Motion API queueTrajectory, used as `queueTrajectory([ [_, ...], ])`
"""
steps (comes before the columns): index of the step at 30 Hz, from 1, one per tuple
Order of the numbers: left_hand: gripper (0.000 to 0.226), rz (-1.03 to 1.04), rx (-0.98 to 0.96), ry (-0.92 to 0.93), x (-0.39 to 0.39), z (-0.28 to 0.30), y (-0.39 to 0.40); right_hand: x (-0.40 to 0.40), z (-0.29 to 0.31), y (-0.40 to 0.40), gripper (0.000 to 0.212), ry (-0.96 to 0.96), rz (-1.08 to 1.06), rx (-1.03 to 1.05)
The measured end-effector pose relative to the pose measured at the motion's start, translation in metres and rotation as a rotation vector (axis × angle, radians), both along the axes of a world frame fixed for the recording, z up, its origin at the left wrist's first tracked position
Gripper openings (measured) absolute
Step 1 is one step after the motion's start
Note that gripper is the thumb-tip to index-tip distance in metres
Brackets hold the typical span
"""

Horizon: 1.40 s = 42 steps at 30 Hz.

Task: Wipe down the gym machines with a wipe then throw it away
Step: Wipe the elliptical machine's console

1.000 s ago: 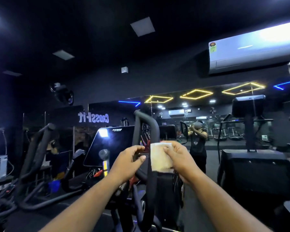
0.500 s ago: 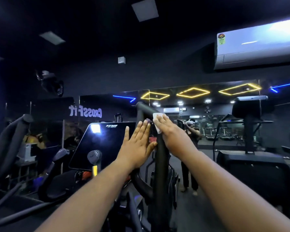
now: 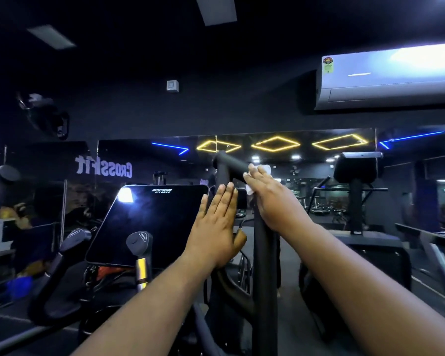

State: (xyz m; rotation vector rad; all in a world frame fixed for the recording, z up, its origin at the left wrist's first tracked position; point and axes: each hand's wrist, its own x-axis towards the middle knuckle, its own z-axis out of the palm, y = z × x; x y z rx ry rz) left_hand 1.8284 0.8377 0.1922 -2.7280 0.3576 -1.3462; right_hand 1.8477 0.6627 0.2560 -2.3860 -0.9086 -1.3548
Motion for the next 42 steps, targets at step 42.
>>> queueTrajectory([
  [42,0.082,-0.056,-0.116,0.020,0.004,-0.006,0.001,-0.040,0.000,-0.041,0.060,-0.146,0.075,-0.220],
])
